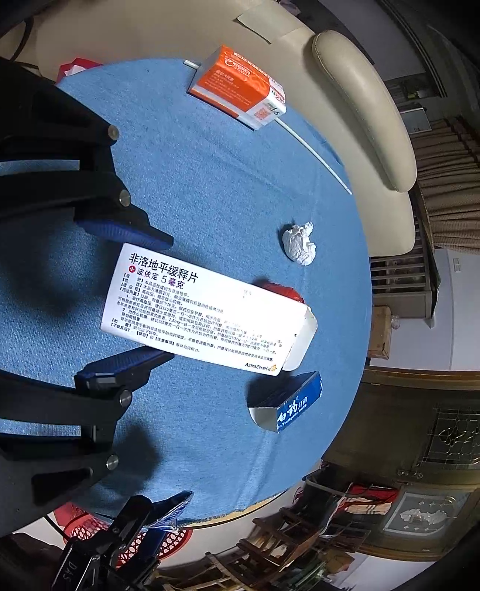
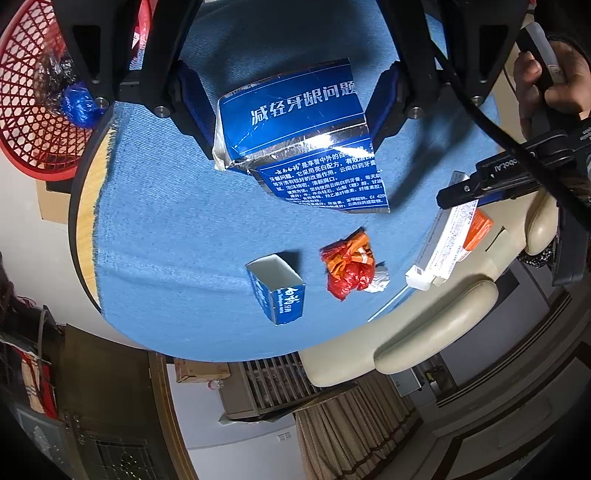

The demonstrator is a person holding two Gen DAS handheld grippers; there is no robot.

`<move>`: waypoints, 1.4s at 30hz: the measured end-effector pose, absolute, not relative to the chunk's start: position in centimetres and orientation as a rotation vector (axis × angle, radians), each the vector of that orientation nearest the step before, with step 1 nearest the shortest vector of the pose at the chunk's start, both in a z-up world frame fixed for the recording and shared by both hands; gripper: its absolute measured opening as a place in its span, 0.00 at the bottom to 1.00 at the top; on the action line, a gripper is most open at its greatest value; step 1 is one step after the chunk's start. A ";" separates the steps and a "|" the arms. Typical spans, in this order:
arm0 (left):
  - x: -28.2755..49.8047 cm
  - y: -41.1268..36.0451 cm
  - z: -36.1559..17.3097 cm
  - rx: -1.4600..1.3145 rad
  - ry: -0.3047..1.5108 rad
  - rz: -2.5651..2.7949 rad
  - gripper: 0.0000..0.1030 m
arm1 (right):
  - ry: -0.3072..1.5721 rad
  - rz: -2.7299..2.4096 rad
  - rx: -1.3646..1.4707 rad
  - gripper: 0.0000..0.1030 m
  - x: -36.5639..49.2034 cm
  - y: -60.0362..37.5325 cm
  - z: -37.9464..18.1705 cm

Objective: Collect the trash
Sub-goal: 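Carry blue carton over red basket with right tool while left holds white box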

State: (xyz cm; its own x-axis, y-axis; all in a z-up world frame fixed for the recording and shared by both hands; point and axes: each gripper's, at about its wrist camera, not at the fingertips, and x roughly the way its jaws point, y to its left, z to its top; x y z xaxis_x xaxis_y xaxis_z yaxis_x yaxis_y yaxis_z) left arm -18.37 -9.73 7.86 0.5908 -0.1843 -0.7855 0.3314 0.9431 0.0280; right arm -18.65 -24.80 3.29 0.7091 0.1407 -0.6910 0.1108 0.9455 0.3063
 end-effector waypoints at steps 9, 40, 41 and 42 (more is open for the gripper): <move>-18.4 -11.0 7.9 0.203 0.890 -0.306 0.53 | 0.776 -0.006 0.368 0.74 -19.2 -26.2 3.0; -20.0 -17.4 8.4 0.306 0.865 -0.394 0.53 | 0.692 -0.191 0.480 0.74 -25.9 -35.2 3.5; -20.1 -17.6 8.4 0.308 0.865 -0.396 0.53 | 0.689 -0.197 0.483 0.74 -26.2 -35.4 3.5; -20.2 -17.7 8.3 0.310 0.865 -0.399 0.53 | 0.688 -0.201 0.486 0.74 -26.4 -35.7 3.4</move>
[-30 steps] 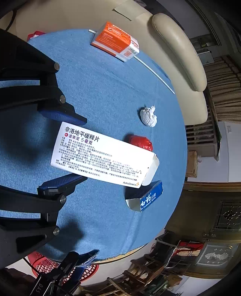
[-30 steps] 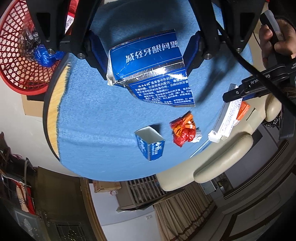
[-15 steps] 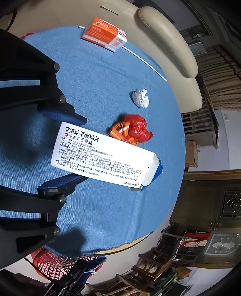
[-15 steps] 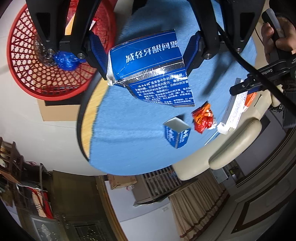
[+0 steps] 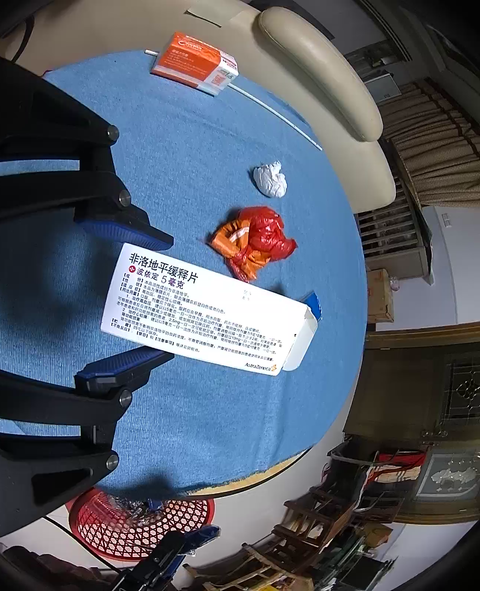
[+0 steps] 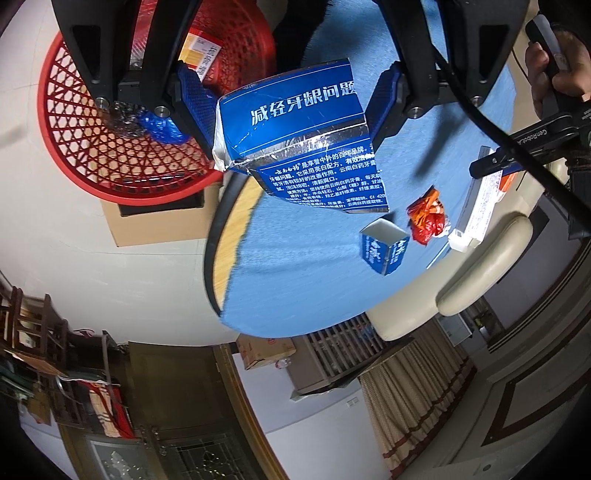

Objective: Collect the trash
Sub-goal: 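Carry blue carton over red basket with right tool while left holds white box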

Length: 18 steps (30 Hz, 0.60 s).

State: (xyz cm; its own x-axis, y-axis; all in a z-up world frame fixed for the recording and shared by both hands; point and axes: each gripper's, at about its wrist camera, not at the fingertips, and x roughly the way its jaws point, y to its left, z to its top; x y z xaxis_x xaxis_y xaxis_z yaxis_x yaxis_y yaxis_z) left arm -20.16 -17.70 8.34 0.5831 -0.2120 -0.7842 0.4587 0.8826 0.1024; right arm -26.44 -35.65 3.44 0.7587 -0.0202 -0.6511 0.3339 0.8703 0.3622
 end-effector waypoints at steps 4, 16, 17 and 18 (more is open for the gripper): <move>-20.5 -18.3 8.2 0.321 0.866 -0.410 0.53 | 0.682 -0.227 0.502 0.74 -27.6 -36.7 3.2; -21.7 -20.9 8.1 0.353 0.862 -0.451 0.53 | 0.678 -0.310 0.548 0.74 -30.9 -39.7 2.1; -21.9 -21.3 8.1 0.355 0.861 -0.457 0.53 | 0.677 -0.319 0.551 0.74 -31.2 -40.0 1.9; -22.0 -21.5 8.2 0.356 0.860 -0.463 0.53 | 0.676 -0.327 0.554 0.74 -31.3 -40.1 1.9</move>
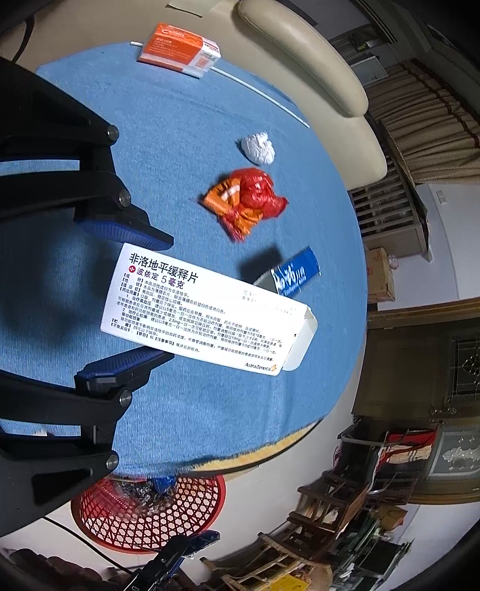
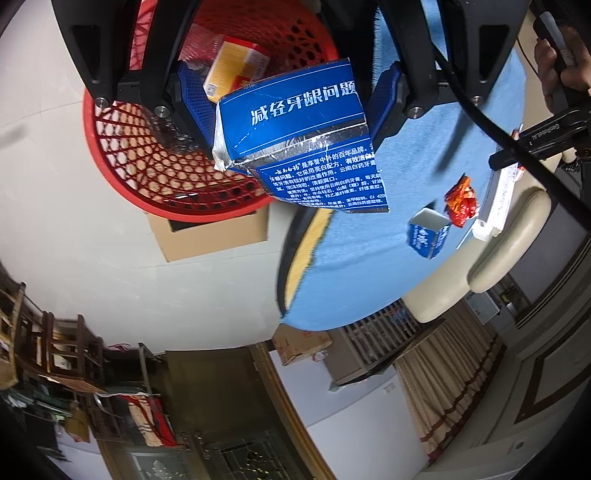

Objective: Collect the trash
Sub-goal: 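Carry blue carton over red basket with right tool while left holds white box, then open right tool to drop carton while left tool drops white box in basket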

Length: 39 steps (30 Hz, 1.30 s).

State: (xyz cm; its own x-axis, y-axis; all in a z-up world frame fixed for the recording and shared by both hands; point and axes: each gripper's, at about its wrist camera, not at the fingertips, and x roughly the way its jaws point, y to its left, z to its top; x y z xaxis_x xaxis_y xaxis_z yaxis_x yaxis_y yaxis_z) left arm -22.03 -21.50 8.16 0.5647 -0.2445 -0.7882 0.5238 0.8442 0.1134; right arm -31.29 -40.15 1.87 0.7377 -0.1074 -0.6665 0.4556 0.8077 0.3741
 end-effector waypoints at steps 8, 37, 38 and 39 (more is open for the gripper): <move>-24.0 -24.9 8.4 0.381 0.842 -0.553 0.53 | 0.680 -0.421 0.566 0.74 -33.6 -42.3 1.0; -31.4 -34.6 7.2 0.507 0.820 -0.827 0.53 | 0.622 -0.567 0.663 1.00 -37.8 -46.4 0.8; -31.6 -35.0 7.1 0.504 0.824 -0.839 0.54 | 0.614 -0.573 0.664 1.00 -38.1 -46.5 1.1; -31.6 -35.3 7.0 0.497 0.834 -0.855 0.54 | 0.608 -0.578 0.664 1.00 -38.3 -46.6 1.3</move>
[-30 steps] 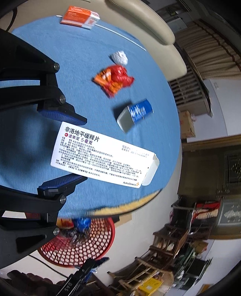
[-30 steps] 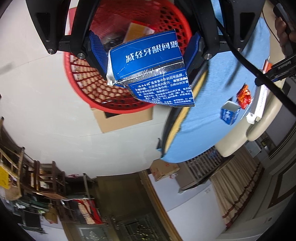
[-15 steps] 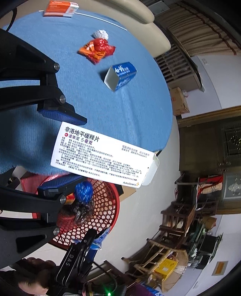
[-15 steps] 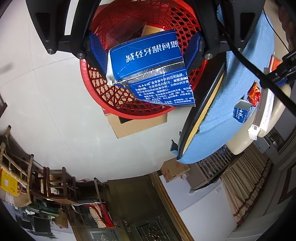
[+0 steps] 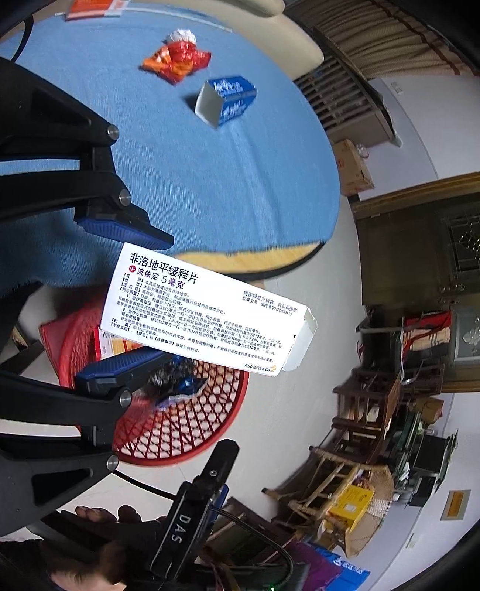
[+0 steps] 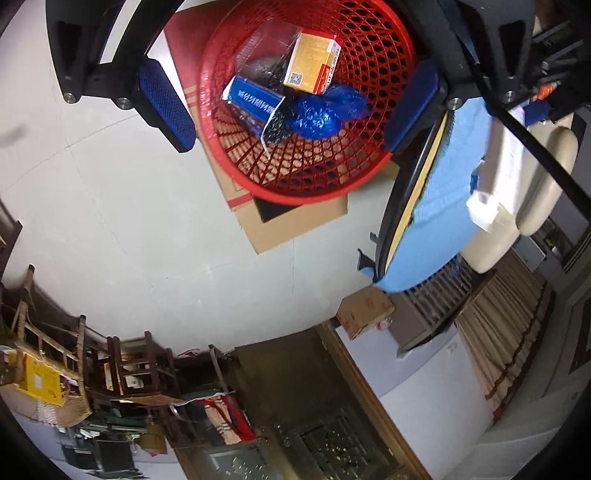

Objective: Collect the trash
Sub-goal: 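Open right tool to drop carton while left tool drops white box in basket, then bring both open tools back over the table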

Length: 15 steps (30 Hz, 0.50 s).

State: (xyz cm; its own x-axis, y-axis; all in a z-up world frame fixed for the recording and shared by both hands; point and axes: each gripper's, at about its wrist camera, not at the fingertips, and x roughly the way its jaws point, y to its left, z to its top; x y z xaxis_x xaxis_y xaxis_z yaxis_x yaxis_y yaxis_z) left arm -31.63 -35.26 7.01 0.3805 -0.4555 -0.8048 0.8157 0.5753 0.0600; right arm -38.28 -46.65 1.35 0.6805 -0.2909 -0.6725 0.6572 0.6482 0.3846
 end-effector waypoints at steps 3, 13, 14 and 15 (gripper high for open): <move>-31.4 -36.1 6.5 0.493 0.869 -0.900 0.65 | 0.584 -0.589 0.668 1.00 -39.0 -46.9 2.2; -27.8 -31.4 7.4 0.408 0.881 -0.804 0.71 | 0.582 -0.573 0.650 1.00 -38.9 -46.4 3.2; -27.5 -30.8 7.4 0.395 0.883 -0.789 0.71 | 0.588 -0.565 0.648 1.00 -38.6 -46.1 3.2; -26.9 -29.8 7.3 0.379 0.887 -0.768 0.71 | 0.591 -0.558 0.645 1.00 -38.3 -45.9 3.2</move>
State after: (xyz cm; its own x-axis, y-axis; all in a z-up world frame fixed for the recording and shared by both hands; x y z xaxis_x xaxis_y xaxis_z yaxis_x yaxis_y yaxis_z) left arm -26.92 -29.76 7.32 0.3947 -0.4396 -0.8068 0.7354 0.6776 -0.0094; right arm -38.30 -45.93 3.16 0.6985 -0.2890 -0.6547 0.6370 0.6680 0.3846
